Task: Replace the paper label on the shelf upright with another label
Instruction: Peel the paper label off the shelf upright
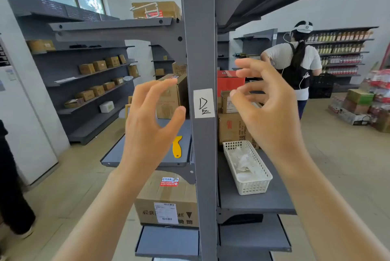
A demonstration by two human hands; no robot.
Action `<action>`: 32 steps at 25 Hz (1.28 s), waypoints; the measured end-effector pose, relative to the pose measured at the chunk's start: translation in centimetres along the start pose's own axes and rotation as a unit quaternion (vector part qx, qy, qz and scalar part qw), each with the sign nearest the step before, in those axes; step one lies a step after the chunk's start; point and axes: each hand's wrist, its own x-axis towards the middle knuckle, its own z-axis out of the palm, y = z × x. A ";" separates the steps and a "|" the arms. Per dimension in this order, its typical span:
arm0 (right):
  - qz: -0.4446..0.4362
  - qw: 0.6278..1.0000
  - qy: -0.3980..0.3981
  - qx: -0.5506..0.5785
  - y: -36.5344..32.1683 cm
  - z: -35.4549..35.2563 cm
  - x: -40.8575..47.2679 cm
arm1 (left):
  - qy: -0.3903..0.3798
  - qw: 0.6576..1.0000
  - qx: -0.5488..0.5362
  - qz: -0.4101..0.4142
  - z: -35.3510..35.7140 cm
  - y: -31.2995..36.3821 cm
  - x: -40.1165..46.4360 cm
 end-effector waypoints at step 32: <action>-0.098 0.991 -0.014 -0.094 10.1 4.6 4.0 | 0.037 0.991 0.124 0.025 6.9 -4.0 3.1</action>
